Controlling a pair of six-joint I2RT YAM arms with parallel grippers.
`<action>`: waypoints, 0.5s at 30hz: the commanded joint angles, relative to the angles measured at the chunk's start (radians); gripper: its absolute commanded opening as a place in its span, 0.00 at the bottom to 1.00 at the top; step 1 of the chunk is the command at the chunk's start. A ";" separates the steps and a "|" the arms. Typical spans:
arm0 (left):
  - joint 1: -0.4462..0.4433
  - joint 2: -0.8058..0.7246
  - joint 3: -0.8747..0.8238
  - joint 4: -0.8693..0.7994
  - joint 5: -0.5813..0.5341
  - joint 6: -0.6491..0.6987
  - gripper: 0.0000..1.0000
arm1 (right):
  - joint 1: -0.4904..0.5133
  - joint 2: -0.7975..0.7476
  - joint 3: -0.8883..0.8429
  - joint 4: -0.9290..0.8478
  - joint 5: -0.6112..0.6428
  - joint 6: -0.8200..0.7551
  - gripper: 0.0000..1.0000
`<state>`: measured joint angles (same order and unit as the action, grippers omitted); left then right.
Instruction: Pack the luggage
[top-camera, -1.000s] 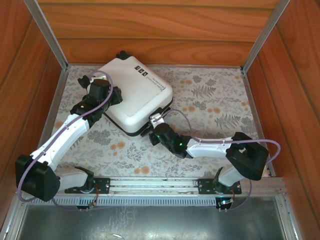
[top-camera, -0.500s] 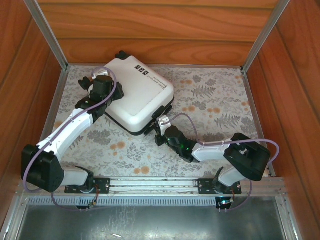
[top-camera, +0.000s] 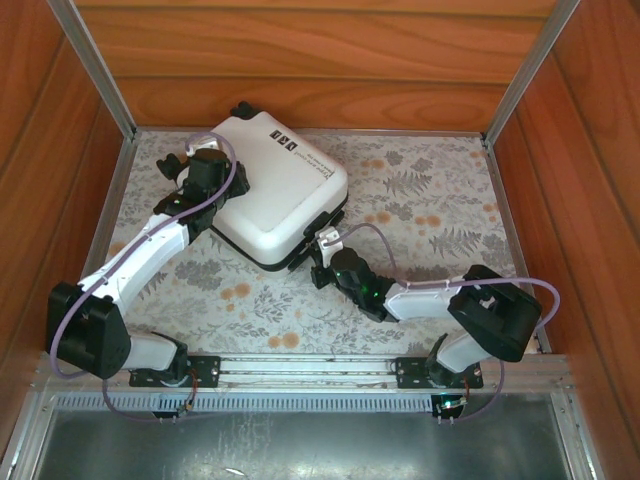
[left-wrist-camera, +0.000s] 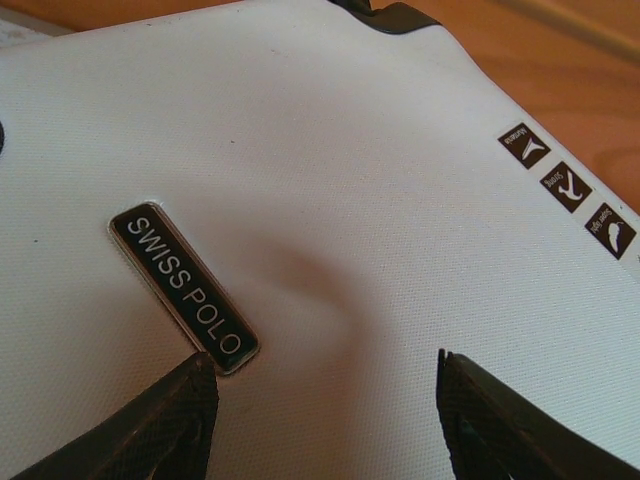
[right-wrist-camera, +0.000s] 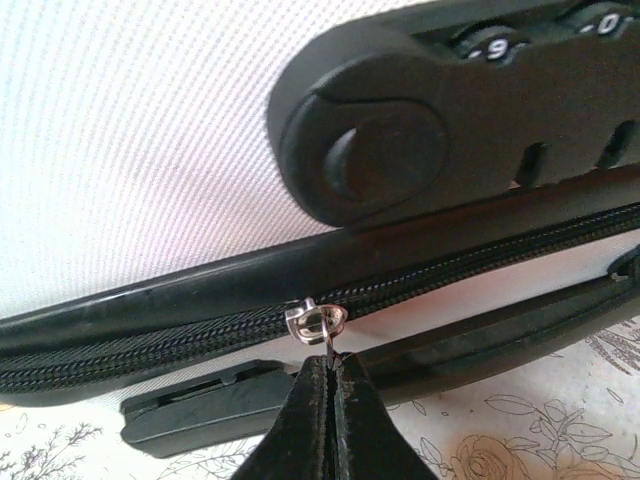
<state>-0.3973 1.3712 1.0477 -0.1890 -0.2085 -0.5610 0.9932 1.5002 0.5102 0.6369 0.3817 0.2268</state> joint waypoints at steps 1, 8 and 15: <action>0.019 0.117 -0.108 -0.349 0.040 -0.030 0.62 | -0.043 -0.039 0.044 -0.120 0.110 0.079 0.00; 0.020 0.129 -0.111 -0.349 0.037 -0.023 0.62 | -0.080 -0.046 0.065 -0.166 0.128 0.144 0.00; 0.021 0.126 -0.115 -0.349 0.030 -0.017 0.62 | -0.171 -0.054 0.080 -0.231 0.072 0.109 0.00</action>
<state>-0.3939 1.3865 1.0477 -0.1661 -0.2085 -0.5491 0.8886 1.4853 0.5766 0.4831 0.3702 0.3286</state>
